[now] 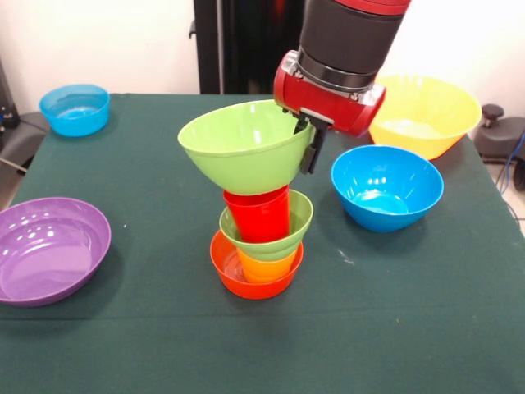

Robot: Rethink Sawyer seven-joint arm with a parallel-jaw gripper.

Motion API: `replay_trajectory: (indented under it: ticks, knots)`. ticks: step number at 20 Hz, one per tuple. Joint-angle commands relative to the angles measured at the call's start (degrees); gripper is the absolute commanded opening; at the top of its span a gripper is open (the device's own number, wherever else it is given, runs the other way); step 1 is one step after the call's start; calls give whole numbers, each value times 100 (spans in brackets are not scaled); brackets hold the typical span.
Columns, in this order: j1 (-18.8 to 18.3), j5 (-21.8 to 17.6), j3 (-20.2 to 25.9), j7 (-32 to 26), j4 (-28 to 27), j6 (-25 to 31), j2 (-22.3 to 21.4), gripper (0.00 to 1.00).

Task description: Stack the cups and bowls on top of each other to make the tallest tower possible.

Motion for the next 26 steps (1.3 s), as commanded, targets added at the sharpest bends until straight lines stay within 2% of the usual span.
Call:
replay_trajectory:
  ticks: [1,15,26]
  knots:
    - [-185,-35,750,-582,-91,540,498,0]
    - [-283,-99,894,-660,-197,662,537,0]
    - [-253,-151,922,-570,-119,491,531,0]
